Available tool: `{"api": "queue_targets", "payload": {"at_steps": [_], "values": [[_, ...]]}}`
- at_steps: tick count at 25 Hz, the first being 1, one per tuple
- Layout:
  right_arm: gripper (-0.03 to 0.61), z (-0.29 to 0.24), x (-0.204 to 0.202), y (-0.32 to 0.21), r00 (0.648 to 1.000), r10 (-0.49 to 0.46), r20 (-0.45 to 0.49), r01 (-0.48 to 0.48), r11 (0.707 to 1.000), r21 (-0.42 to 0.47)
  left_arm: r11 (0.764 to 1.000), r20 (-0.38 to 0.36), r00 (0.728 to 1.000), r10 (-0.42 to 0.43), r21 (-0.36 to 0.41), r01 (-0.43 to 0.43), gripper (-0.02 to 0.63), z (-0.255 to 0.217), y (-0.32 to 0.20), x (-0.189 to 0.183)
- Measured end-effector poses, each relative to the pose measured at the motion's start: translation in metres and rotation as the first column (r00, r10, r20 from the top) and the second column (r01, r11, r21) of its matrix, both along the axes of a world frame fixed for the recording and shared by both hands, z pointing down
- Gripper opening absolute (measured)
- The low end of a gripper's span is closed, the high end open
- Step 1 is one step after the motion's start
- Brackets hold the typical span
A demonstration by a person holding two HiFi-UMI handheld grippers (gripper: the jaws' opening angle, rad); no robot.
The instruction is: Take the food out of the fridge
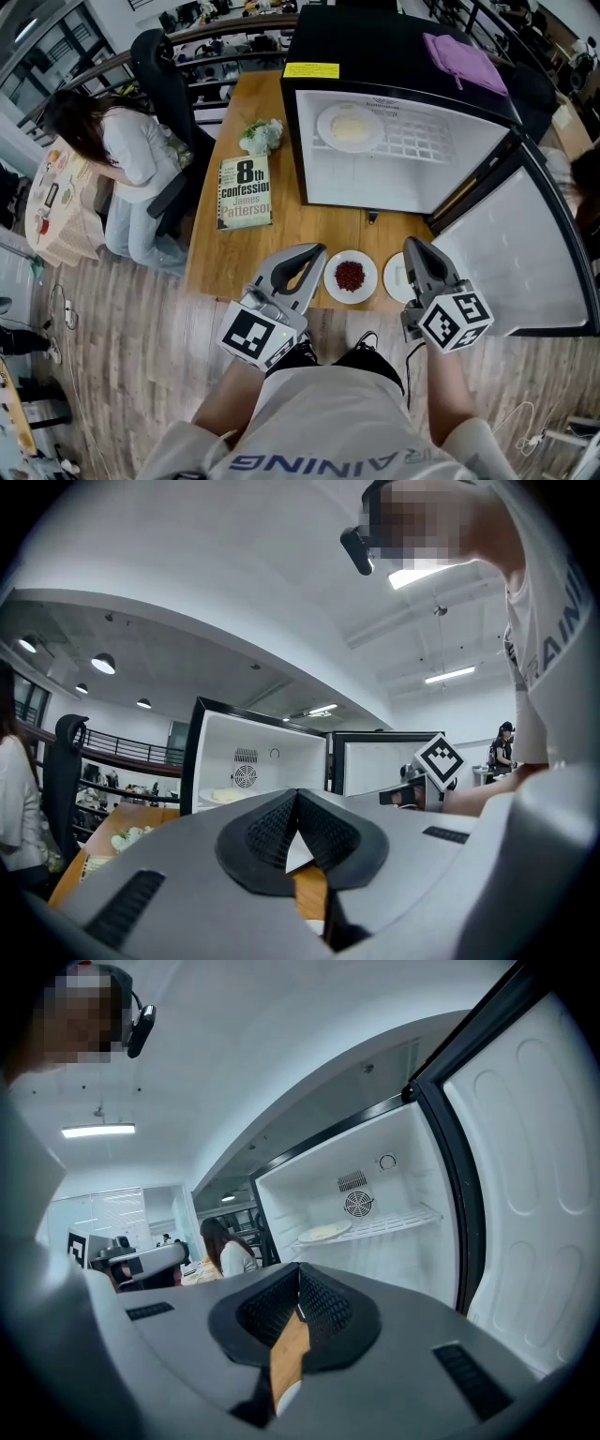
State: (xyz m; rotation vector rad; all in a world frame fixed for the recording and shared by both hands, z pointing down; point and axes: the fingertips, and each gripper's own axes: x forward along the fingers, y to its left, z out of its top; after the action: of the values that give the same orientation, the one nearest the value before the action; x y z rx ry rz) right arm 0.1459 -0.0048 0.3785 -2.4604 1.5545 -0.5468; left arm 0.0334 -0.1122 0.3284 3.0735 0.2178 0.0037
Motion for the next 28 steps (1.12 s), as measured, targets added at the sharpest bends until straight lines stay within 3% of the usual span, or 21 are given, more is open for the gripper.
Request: {"api": "queue_targets", "payload": {"at_steps": [10,14,18,20,21,28], "values": [[0.021,0.003,0.007,-0.003,0.999,0.001,0.032,-0.002,1.000,0.015,1.000,0.009,1.000,-0.012,-0.004,0.012,0.006,0.003,-0.001,0.000],[0.023,0.002,0.020,-0.012,0.989,0.020,0.145,-0.032,0.996,0.084,1.000,0.012,1.000,-0.023,-0.009,0.023,0.008,0.004,-0.004,-0.001],[0.039,-0.003,0.040,-0.038,0.946,-0.003,0.326,-0.063,0.979,0.194,0.999,0.018,0.999,-0.042,-0.013,0.042,0.007,0.008,-0.010,-0.006],[0.112,-0.007,0.046,-0.056,0.924,-0.028,0.382,-0.066,0.971,0.231,0.998,0.024,0.998,-0.055,-0.017,0.056,0.007,0.010,-0.014,-0.009],[0.115,-0.007,0.050,-0.063,0.907,-0.027,0.419,-0.081,0.968,0.239,0.998,0.026,0.998,-0.063,-0.019,0.063,0.006,0.011,-0.016,-0.011],[0.123,0.014,0.083,-0.106,0.754,-0.004,0.657,-0.232,0.934,0.272,0.992,0.042,0.992,-0.121,-0.029,0.122,0.006,0.019,-0.038,-0.025]]}}
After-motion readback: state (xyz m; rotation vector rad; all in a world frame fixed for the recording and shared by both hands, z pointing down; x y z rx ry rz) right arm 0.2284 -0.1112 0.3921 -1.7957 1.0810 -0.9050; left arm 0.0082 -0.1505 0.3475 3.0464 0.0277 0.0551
